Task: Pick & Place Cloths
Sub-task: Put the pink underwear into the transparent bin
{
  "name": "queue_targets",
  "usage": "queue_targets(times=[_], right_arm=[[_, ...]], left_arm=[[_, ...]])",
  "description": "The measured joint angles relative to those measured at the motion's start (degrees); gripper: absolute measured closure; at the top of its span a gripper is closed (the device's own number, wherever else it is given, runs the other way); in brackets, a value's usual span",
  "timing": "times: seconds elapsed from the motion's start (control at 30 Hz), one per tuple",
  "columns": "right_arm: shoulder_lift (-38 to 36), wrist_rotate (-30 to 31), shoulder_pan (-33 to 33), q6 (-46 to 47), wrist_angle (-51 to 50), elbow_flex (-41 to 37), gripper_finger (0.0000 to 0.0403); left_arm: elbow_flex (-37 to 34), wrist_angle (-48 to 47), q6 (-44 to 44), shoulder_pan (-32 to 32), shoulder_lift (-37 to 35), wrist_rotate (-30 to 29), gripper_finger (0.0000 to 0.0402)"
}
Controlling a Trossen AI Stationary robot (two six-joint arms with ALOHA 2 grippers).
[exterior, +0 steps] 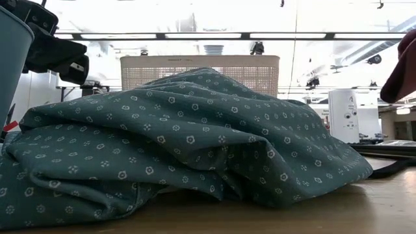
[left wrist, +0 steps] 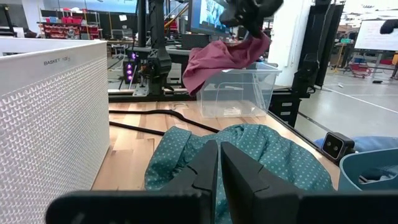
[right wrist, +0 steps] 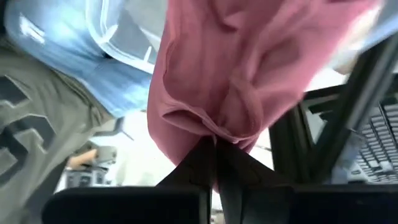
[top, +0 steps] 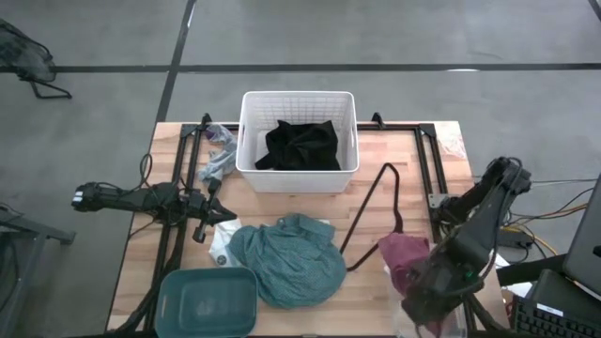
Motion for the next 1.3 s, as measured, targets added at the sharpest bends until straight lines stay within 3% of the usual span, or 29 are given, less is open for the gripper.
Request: queue_targets(times=[0.27, 0.57, 0.7, 0.87, 1.03, 1.13, 1.3], right_arm=[[6.7, -3.6, 2.0, -3.1, 3.9, -0.3, 0.0394], [12.6, -3.7, 1.7, -14.2, -15.4, -1.3, 0.0394], [14.8, -4.0, 1.7, -16.6, -16.9, -1.5, 0.0392], [15.8, -8.1, 1.7, -15.3, -16.7, -1.5, 0.0361], [15.1, -10.2, 2.0, -13.8, -18.0, -1.5, 0.03], [13.6, -6.0, 2.0, -13.0, -18.8, -1.5, 0.0264], [10.6, 14.2, 1.0, -8.1, -18.5, -1.5, 0.0225]], left_arm=[[0.0, 0.0, 0.0, 0.0, 0.0, 0.0, 0.0376], [0.0, 0.0, 0.0, 0.0, 0.0, 0.0, 0.0376], [0.0, 0.0, 0.0, 0.0, 0.0, 0.0, 0.0376], [0.0, 0.0, 0.0, 0.0, 0.0, 0.0, 0.0376], [0.0, -0.1, 0.0, 0.0, 0.0, 0.0, 0.0376], [0.0, -0.1, 0.0, 0.0, 0.0, 0.0, 0.0376], [0.0, -0.1, 0.0, 0.0, 0.0, 0.0, 0.0376]])
